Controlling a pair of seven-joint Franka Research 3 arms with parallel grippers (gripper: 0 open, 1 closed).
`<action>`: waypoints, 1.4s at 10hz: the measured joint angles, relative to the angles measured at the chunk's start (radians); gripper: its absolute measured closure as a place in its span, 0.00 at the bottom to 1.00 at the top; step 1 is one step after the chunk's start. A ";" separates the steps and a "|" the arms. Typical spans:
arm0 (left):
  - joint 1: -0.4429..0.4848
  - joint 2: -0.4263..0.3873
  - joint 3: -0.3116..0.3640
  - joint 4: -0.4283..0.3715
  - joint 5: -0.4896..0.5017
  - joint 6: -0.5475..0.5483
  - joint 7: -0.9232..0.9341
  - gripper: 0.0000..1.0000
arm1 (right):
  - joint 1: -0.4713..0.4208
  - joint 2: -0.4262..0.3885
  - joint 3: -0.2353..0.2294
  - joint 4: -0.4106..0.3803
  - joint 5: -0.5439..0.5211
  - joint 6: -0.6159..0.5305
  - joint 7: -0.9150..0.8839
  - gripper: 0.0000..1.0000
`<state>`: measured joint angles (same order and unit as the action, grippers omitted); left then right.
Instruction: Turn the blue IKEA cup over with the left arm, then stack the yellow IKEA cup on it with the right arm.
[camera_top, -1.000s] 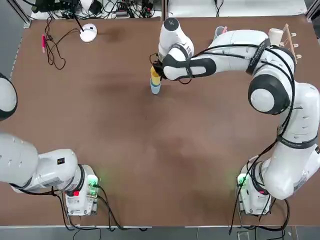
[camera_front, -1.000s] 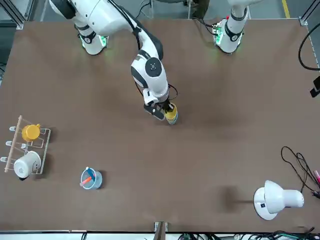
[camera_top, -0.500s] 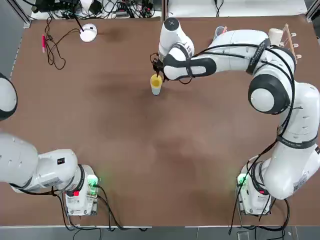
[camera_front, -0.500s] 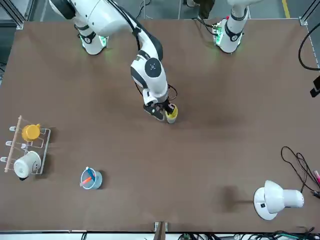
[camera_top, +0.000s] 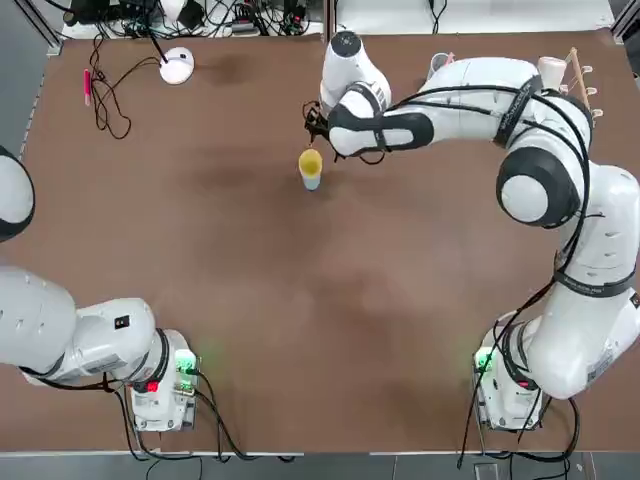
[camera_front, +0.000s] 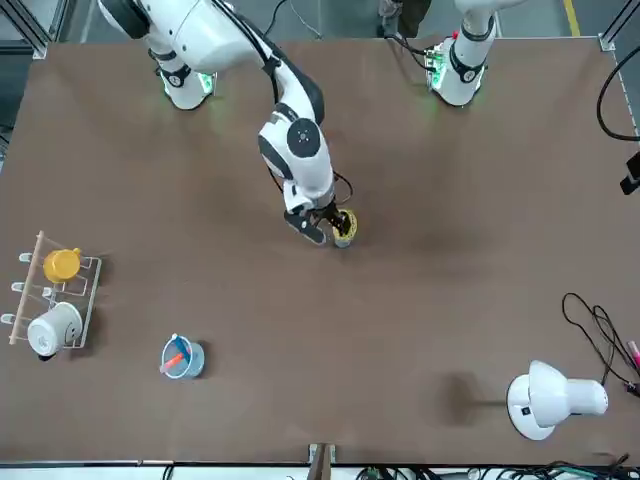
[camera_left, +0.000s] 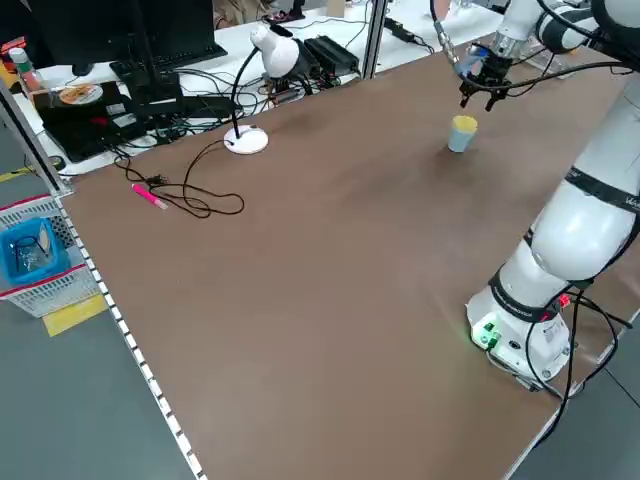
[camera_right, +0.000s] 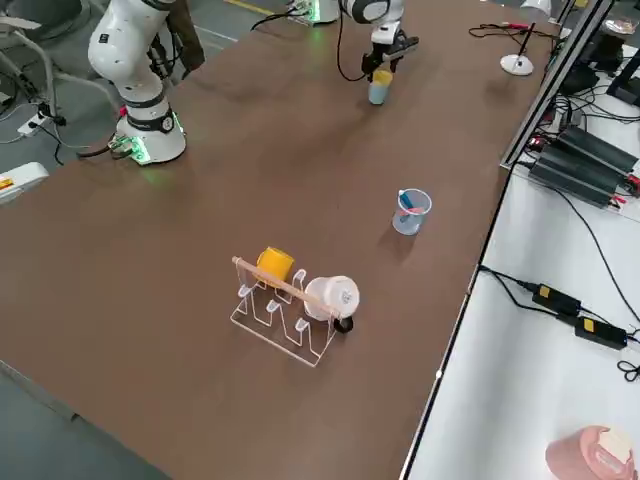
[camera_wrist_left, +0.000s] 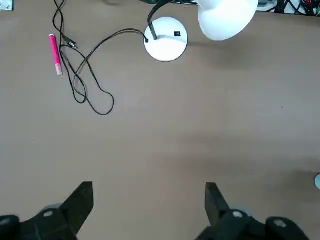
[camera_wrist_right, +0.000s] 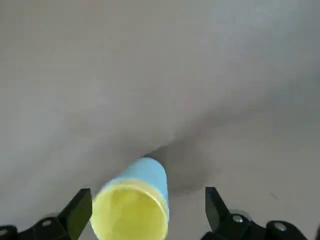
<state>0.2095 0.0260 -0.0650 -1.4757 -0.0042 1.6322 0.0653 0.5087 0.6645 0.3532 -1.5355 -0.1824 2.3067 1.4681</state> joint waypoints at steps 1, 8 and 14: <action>0.000 0.000 0.000 0.000 0.000 0.000 0.000 0.01 | -0.018 -0.005 -0.007 0.007 0.000 0.002 -0.007 0.00; 0.000 0.000 0.000 0.000 0.000 0.000 0.000 0.01 | -0.383 -0.176 -0.013 -0.035 0.045 -0.190 -0.812 0.00; -0.001 0.000 -0.001 0.000 0.000 0.000 0.000 0.01 | -0.526 -0.254 -0.141 -0.043 0.063 -0.321 -1.257 0.00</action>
<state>0.2086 0.0261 -0.0657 -1.4752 -0.0042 1.6323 0.0653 -0.0175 0.4107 0.2117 -1.5786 -0.1196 1.9860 0.2109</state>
